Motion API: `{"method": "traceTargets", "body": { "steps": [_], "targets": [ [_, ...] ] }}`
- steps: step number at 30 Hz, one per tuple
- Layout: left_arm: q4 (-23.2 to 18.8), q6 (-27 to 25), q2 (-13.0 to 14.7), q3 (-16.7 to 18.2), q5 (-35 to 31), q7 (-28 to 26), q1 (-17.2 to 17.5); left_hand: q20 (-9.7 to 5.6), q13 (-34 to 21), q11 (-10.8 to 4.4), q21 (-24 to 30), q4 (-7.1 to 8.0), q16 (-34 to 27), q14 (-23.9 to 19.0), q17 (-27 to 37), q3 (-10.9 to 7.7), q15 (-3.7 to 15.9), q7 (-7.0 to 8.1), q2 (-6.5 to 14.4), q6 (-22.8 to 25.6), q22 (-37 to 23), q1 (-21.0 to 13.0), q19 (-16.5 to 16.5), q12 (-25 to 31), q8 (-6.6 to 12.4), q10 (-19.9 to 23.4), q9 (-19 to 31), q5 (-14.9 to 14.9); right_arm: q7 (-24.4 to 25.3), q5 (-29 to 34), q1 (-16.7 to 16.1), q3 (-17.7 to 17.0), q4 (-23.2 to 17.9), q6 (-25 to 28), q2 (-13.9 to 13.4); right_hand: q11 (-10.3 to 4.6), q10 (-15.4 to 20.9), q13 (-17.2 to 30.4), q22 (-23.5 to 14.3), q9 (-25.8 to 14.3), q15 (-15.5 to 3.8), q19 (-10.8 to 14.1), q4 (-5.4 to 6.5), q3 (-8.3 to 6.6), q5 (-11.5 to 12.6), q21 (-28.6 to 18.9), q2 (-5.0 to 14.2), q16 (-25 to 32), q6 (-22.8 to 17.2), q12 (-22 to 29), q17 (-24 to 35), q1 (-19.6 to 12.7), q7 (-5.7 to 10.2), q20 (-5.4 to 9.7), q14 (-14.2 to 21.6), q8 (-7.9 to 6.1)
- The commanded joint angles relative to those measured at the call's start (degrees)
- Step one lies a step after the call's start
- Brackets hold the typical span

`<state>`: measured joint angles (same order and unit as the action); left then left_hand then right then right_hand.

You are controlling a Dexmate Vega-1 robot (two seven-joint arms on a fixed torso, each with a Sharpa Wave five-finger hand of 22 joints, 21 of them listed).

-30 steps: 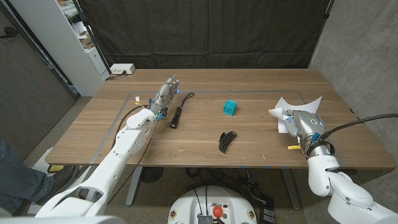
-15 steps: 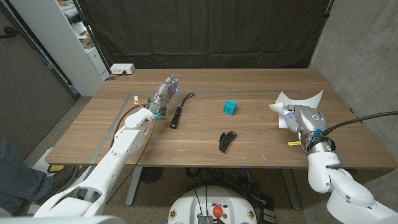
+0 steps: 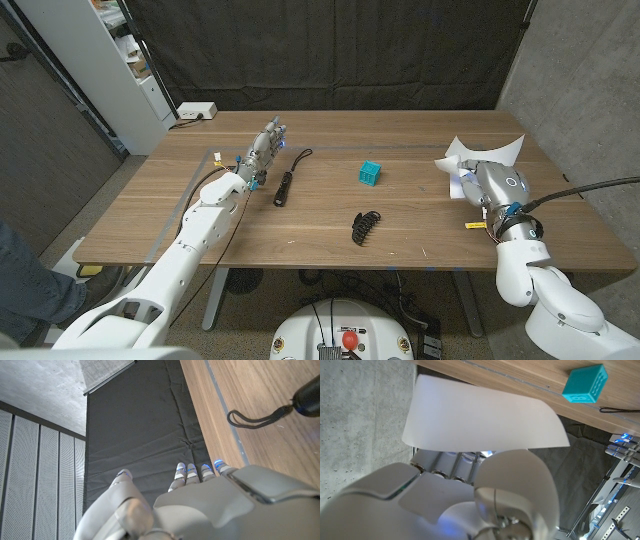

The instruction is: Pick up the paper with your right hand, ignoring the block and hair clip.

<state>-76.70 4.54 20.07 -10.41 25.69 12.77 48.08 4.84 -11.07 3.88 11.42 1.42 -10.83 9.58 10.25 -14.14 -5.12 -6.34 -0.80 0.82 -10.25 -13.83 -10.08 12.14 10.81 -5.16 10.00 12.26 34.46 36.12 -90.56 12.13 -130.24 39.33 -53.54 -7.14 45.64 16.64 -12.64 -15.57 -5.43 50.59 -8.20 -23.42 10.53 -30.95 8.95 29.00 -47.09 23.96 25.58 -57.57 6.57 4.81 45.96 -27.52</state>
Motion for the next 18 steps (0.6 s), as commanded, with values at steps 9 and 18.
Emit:
{"method": "traceTargets", "body": {
  "steps": [9,18],
  "targets": [
    [0.7,0.7,-0.1,0.1,0.1,0.2,-0.2,0.38,-0.1,-0.36,0.0,-0.17,0.0,0.6,0.2,0.02,-0.05,0.04,0.6,0.4,-0.3,-0.3,-3.9,-0.1,0.12,-0.1,0.3,-0.2,-2.3,4.7,-1.1,-3.5,-2.2,-1.8,1.9,-0.04,0.1,0.4,-0.2,0.0,-4.41,-0.3,0.28,-0.03,-0.3,-1.0,0.17,-0.3,-0.5,-0.1,0.4,-0.5,0.75,-0.04,0.5,-0.59],
    [0.5,0.7,0.0,0.3,0.2,0.1,0.0,0.41,-0.1,-0.32,0.1,-0.22,0.0,0.7,0.2,0.06,-0.03,-0.03,0.6,0.5,-0.3,-0.3,-3.9,-0.1,0.13,-0.1,0.3,-0.2,-2.6,5.7,-1.7,-5.6,-2.2,-3.9,3.4,0.1,0.0,0.4,-0.2,0.0,-4.6,-0.2,0.36,0.02,-0.3,-1.4,0.22,-0.4,-0.5,-0.2,0.7,-0.6,0.72,-0.08,0.5,-0.65]
  ]
}}
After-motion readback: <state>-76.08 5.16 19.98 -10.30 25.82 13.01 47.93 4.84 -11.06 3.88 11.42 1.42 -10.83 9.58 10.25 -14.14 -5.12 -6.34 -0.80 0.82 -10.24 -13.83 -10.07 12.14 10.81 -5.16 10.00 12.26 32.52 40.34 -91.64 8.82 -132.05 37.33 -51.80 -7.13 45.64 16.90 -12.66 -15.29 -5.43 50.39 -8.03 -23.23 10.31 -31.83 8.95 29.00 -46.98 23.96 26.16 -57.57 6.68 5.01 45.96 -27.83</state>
